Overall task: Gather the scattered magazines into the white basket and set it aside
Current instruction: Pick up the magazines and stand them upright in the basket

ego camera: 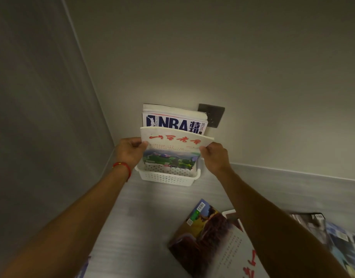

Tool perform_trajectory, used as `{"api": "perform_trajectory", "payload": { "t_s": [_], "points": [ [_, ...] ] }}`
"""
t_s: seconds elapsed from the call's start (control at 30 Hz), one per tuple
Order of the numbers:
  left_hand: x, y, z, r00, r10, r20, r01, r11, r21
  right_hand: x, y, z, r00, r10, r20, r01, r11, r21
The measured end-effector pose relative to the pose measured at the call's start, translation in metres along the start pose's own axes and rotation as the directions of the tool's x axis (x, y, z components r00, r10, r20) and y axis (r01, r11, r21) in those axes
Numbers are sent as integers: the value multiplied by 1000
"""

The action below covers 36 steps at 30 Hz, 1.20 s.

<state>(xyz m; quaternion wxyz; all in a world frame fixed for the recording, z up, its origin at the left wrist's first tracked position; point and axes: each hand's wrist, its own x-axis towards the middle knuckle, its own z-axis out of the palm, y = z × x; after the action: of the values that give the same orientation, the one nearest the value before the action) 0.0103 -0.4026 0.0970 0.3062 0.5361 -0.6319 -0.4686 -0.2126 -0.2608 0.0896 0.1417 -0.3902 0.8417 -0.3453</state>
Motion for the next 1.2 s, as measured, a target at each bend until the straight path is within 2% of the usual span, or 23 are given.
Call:
{"api": "perform_trajectory", "payload": {
  "t_s": [0.1,0.27,0.37,0.47,0.53,0.63,0.73,0.83,0.9,0.97,1.03,1.1,1.2],
  "points": [
    [2,5,10,1000,1,-2,-1,1000,-7,3,6,7,993,115,-40,-112,991,70],
    [4,18,21,999,18,-29,-16,999,46,5,9,4,987,147,-71,-137,982,129],
    [8,9,22,997,-62,-47,64,997,48,5,5,4,994,111,0,-111,986,124],
    [14,-2,19,988,-142,-68,142,990,6,2,-1,4,991,37,128,-67,968,243],
    [19,-6,18,985,-155,-70,155,988,-15,-8,0,2,987,-13,158,-32,959,283],
    [27,-6,20,985,-151,-82,151,989,1,-28,19,-4,988,-12,152,-17,982,188],
    [31,-2,22,988,-118,-99,127,988,85,-62,64,-11,985,59,161,-75,992,98],
    [18,0,25,981,-180,-66,185,980,80,-102,115,-25,980,161,113,-175,976,128],
    [-8,-2,34,990,-121,-77,131,982,133,-128,147,-39,963,228,142,-241,967,83],
    [-47,-9,56,994,64,-91,-43,976,214,-155,180,-53,952,277,130,-280,960,2],
    [-93,-18,89,979,202,10,-197,946,257,-183,212,-70,938,340,62,-341,940,-8],
    [-140,-29,127,954,206,216,-261,929,263,-208,240,-91,919,394,-2,-394,919,-17],
    [-213,-44,175,836,219,502,-423,841,337,-233,281,-129,888,445,-112,-454,888,-76]
  ]
}}
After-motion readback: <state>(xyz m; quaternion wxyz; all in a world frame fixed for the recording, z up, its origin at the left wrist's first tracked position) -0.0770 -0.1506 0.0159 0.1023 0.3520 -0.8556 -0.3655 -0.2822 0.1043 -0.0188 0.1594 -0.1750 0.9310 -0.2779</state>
